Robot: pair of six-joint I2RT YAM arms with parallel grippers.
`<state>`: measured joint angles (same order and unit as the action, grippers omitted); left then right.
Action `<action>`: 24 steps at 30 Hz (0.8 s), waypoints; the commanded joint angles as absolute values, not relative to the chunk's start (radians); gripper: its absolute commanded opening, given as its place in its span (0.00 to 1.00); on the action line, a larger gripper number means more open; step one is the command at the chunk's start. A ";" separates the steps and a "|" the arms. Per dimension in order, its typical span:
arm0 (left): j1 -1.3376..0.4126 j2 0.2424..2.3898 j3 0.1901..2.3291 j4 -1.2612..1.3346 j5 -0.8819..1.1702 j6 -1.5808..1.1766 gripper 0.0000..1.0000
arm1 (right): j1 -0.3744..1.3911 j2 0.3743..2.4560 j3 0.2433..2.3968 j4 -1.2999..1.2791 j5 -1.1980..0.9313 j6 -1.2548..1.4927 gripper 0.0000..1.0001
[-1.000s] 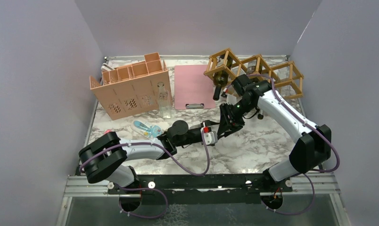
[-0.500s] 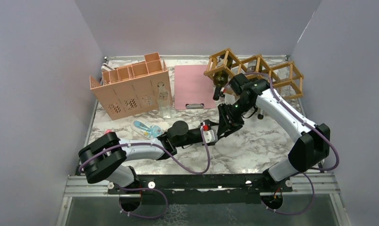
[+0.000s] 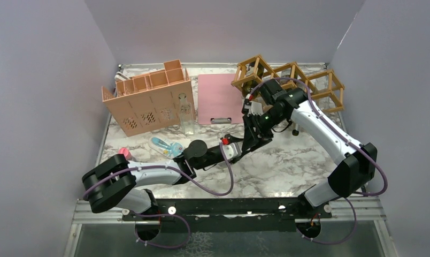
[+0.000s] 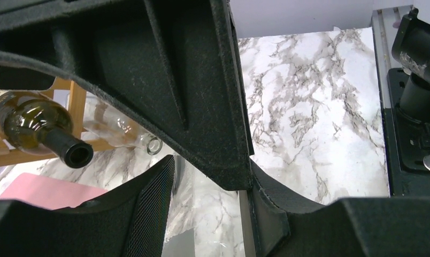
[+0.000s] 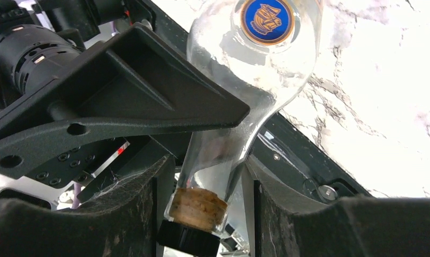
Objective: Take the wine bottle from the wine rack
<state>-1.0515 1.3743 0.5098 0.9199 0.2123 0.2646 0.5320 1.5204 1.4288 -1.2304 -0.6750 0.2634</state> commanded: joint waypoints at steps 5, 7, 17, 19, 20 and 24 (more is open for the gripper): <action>-1.085 1.312 0.468 0.934 0.180 0.181 0.32 | 0.599 1.531 1.555 -0.982 -0.939 0.324 0.54; -1.085 1.290 0.451 0.932 0.158 0.179 0.32 | 0.600 1.525 1.557 -0.945 -0.955 0.339 0.61; -1.085 1.173 0.379 0.884 0.088 0.143 0.31 | 0.599 1.475 1.598 -0.889 -0.792 0.340 0.89; -1.084 1.152 0.384 0.853 0.071 0.115 0.32 | 0.599 1.428 1.584 -0.846 -0.703 0.356 0.92; -1.084 1.143 0.390 0.830 0.058 0.098 0.32 | 0.599 1.400 1.568 -0.820 -0.653 0.364 0.93; -1.085 1.099 0.417 0.714 0.016 0.015 0.54 | 0.597 1.248 1.407 -0.720 -0.357 0.392 1.00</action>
